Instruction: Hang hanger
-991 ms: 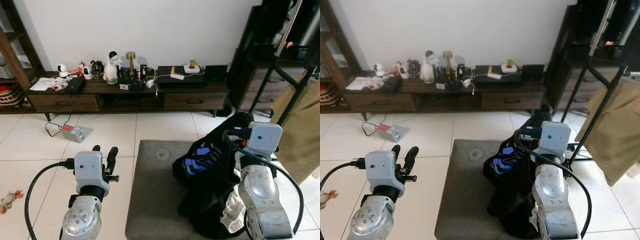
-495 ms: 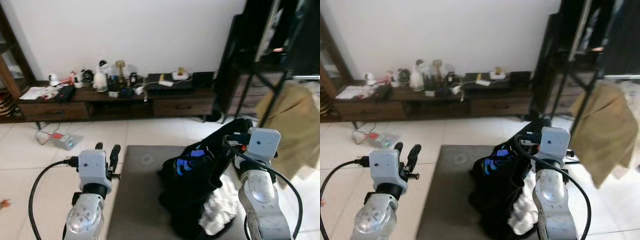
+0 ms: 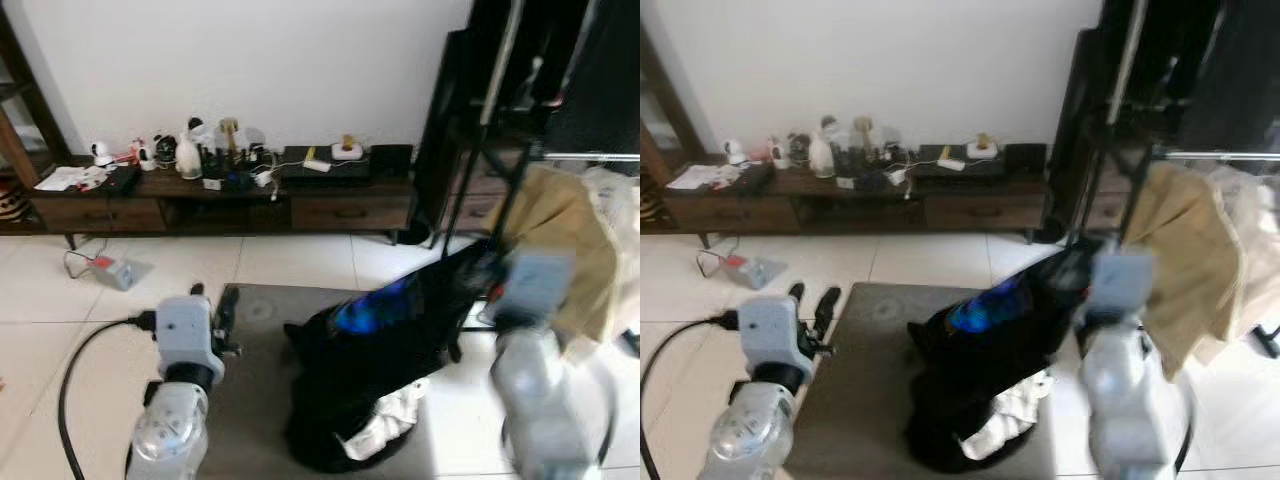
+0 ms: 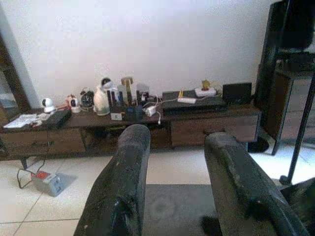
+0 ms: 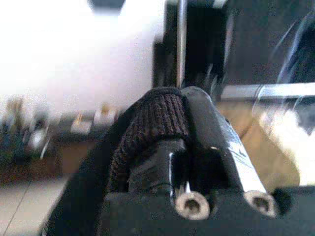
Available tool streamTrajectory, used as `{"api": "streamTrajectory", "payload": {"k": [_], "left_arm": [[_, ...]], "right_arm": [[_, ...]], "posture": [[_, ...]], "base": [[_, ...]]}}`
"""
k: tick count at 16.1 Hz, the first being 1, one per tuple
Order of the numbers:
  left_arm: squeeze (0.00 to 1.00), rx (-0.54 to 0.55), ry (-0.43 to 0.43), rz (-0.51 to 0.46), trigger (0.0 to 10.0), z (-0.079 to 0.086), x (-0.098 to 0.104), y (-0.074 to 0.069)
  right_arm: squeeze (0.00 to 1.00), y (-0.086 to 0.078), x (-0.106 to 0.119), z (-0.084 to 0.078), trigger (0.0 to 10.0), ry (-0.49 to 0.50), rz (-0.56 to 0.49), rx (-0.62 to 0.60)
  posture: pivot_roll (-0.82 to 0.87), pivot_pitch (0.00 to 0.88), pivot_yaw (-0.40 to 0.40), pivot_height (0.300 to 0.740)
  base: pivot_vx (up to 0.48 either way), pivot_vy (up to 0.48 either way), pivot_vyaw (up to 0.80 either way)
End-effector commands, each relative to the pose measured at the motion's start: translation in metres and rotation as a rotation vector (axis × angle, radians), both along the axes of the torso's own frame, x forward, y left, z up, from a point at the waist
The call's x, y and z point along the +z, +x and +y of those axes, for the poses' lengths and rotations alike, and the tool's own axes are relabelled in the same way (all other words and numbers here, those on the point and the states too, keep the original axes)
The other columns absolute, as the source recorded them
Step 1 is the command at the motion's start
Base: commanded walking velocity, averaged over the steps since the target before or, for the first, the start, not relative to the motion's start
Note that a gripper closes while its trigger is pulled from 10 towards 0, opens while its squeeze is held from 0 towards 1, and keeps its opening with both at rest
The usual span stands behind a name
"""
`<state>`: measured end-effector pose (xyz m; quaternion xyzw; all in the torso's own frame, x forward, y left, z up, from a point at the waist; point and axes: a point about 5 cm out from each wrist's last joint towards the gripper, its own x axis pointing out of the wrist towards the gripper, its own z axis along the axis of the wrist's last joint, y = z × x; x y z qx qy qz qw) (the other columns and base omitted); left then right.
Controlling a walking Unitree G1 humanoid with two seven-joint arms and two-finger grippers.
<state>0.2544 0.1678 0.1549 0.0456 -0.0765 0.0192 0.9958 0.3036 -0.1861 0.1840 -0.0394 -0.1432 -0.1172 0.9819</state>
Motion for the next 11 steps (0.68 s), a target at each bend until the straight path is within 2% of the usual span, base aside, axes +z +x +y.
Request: {"api": "streamTrajectory", "payload": {"k": [1,3,6,9,11], "left_arm": [[0.00,0.028,0.008,0.012,10.0,0.008,-0.003,-0.001],[0.00,0.030,0.009,0.010,10.0,0.008,-0.003,0.002],[0.00,0.033,0.019,0.011,10.0,0.012,-0.002,0.005],[0.00,0.035,0.033,0.005,10.0,0.017,0.001,0.010],[0.00,0.027,0.038,0.002,10.0,0.018,0.002,0.017]], "right_arm": [[0.00,0.000,0.021,0.003,10.0,0.023,-0.104,0.010],[0.00,0.002,0.021,0.000,10.0,0.016,-0.108,0.010],[0.00,0.000,0.005,-0.003,10.0,0.054,-0.066,-0.005],[0.00,-0.001,0.007,-0.013,10.0,0.064,-0.081,-0.051],[0.00,0.001,0.000,-0.020,10.0,0.061,-0.058,-0.080]], "posture": [[0.05,0.020,-0.017,0.740],[0.05,0.025,-0.013,0.740],[0.04,0.038,-0.001,0.740],[0.02,0.037,0.012,0.740],[0.01,0.033,0.025,0.740]], "base": [[0.000,-0.480,0.00],[0.000,-0.480,0.00],[0.000,-0.480,0.00],[0.000,-0.480,0.00],[0.000,-0.480,0.00]]}}
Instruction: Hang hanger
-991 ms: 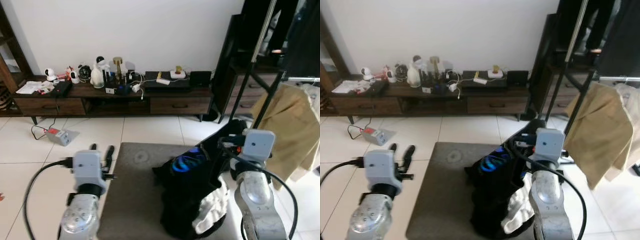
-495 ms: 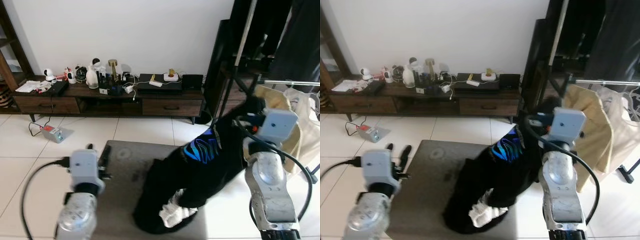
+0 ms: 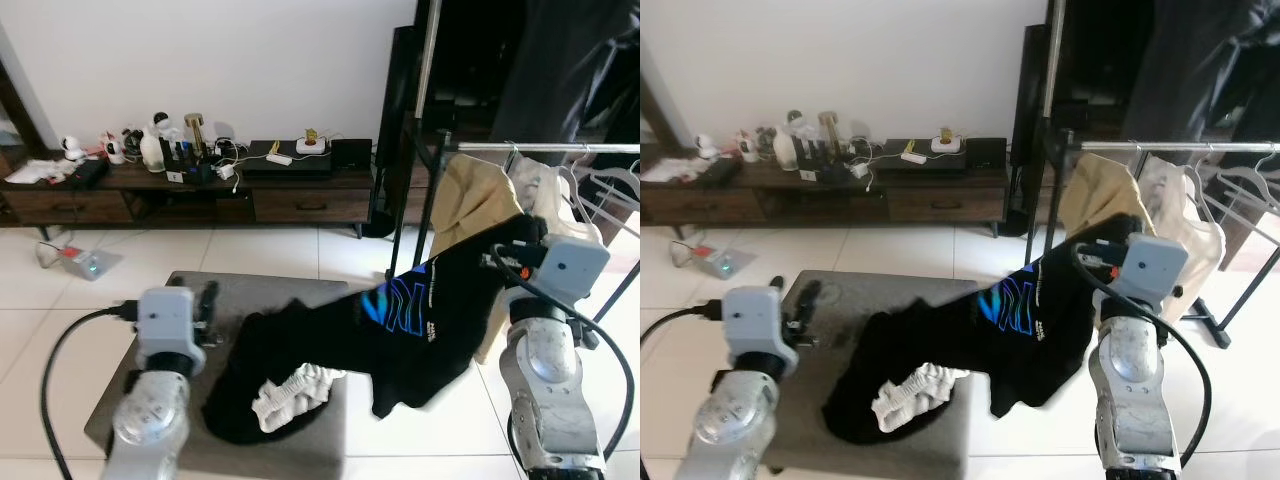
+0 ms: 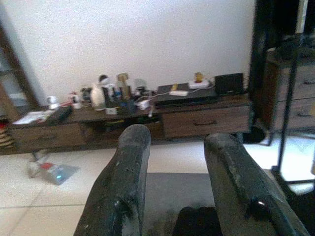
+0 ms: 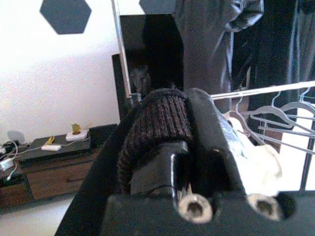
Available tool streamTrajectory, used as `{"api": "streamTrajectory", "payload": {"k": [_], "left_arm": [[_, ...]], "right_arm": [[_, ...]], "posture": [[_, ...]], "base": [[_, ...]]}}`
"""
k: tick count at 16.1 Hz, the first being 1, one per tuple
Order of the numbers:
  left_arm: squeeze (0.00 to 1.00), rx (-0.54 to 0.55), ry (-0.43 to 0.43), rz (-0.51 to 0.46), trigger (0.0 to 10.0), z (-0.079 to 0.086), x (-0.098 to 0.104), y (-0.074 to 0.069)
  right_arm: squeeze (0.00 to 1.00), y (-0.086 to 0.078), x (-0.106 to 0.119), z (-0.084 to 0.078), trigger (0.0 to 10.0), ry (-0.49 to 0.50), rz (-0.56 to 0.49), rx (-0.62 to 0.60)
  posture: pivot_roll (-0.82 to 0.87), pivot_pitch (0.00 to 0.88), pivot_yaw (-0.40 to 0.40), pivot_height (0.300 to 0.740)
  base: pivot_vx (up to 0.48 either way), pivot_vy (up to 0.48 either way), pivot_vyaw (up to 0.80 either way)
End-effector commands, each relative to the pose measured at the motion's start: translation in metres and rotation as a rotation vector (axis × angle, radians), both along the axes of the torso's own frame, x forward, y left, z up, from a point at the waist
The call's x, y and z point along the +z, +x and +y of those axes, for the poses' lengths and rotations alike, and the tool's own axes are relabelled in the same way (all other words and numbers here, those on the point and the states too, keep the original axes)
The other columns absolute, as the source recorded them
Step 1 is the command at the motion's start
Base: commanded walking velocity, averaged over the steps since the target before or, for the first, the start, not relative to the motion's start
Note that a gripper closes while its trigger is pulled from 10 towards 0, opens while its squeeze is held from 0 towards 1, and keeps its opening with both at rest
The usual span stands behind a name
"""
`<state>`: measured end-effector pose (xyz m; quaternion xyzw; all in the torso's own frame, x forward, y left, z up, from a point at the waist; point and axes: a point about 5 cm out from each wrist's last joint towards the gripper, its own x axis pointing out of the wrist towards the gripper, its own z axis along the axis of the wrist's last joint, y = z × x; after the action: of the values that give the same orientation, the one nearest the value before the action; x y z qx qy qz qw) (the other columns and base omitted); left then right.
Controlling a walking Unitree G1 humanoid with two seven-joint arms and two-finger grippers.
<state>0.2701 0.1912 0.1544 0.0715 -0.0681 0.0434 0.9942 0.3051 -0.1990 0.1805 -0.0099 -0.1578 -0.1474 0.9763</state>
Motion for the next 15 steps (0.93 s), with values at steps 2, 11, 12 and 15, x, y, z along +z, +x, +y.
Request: {"api": "streamTrajectory", "payload": {"k": [2,11,12,15], "left_arm": [[0.00,-0.033,-0.008,-0.012,10.0,-0.006,0.002,0.007],[0.00,-0.007,-0.007,0.051,10.0,0.003,-0.031,0.020],[0.00,-0.015,-0.022,0.038,10.0,-0.003,-0.032,0.021],[0.00,-0.052,-0.032,0.043,10.0,-0.010,-0.036,0.020]], "right_arm": [[0.00,0.000,-0.017,-0.014,10.0,0.018,0.045,-0.056],[0.00,0.002,-0.087,-0.032,10.0,0.021,0.262,-0.022],[0.00,0.002,-0.092,-0.037,10.0,0.014,0.277,-0.034],[0.00,0.004,-0.085,-0.042,10.0,0.016,0.230,-0.059]], "posture": [[0.00,0.028,0.029,0.740],[-0.01,0.000,-0.037,0.740],[-0.01,0.000,-0.043,0.740],[-0.02,0.000,-0.029,0.740]], "base": [[0.000,-0.480,0.00],[0.000,-0.480,0.00],[0.000,-0.480,0.00],[0.000,-0.480,0.00]]}}
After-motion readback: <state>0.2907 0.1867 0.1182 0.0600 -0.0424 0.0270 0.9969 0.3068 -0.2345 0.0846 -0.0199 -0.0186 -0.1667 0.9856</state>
